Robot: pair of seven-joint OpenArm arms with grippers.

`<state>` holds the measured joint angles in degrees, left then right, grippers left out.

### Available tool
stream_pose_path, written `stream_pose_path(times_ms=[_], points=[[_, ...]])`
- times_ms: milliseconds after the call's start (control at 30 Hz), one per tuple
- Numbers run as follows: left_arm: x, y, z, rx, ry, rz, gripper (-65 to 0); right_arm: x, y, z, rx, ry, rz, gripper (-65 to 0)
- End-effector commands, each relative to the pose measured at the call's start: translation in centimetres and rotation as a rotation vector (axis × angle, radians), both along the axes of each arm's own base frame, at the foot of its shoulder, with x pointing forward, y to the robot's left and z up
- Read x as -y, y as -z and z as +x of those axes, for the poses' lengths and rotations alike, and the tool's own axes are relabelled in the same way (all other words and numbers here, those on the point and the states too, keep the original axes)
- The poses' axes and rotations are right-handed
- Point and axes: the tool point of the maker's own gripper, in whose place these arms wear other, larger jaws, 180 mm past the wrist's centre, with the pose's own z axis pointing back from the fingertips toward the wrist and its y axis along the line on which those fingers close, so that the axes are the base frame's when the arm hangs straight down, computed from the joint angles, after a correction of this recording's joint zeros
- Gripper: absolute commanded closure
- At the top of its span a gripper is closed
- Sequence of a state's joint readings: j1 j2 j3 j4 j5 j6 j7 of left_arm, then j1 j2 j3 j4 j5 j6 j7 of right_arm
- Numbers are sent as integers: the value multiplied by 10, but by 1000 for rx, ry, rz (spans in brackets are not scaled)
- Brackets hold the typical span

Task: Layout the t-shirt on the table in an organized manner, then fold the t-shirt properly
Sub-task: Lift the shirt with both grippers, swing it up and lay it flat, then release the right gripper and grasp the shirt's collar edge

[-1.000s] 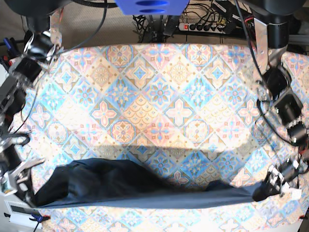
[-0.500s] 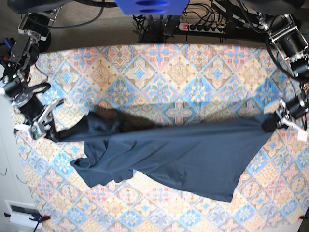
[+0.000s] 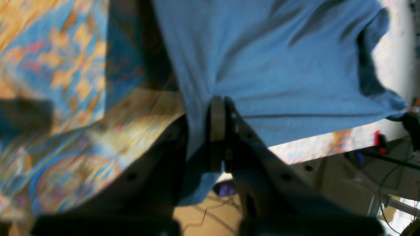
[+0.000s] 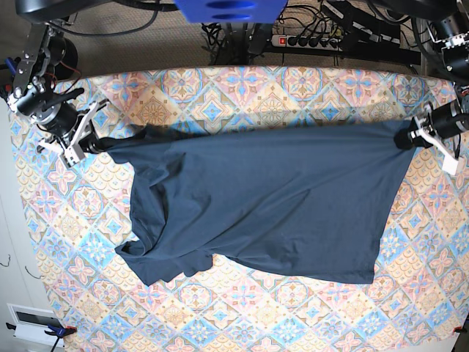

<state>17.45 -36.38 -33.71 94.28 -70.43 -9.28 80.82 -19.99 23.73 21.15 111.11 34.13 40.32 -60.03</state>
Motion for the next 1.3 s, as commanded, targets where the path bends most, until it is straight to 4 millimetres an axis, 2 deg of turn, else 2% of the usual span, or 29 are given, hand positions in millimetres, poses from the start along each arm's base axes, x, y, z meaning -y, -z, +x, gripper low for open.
stream_pose_path(times_ms=[0, 133, 233, 333, 433, 567, 667, 800, 867, 967, 1067, 1167, 1267], points=[[-13, -14, 6, 42, -12, 36, 0, 13, -10, 1, 14, 3, -45, -2], [-36, -27, 2, 74, -84, 60, 0, 23, 4, -17, -84, 5, -97, -2], [-37, -27, 1, 74, -85, 65, 0, 34, 9, -27, -152, 3, -151, -2], [-43, -23, -1, 54, -91, 102, 0, 37, 20, -44, -225, -3, -174, -2], [-47, -15, -5, 24, -95, 142, 0, 37, 21, -46, -228, -4, -172, -2], [-38, -6, -6, -1, -70, 137, 0, 38, 18, -42, -215, 2, -168, -7], [-39, -7, -6, -1, -72, 140, 0, 32, -1, -8, -99, 2, -143, -12], [-50, -3, -8, -25, -85, 205, 0, 15, -22, 30, 3, -22, -114, -88], [-56, -4, -6, -30, -91, 246, -44, 2, -33, 47, 52, -39, -92, -148], [-63, -6, -1, -15, -108, 279, -132, -24, -37, 61, 84, -83, -47, -219], [-64, -6, -1, -15, -110, 286, -223, -36, -22, 65, 49, -93, -2, -236], [-64, -9, 3, -3, -113, 285, -302, -37, 6, 67, -32, -54, 70, -236], [-65, -12, 8, 12, -117, 284, -333, -39, 31, 76, -97, -4, 157, -236]])
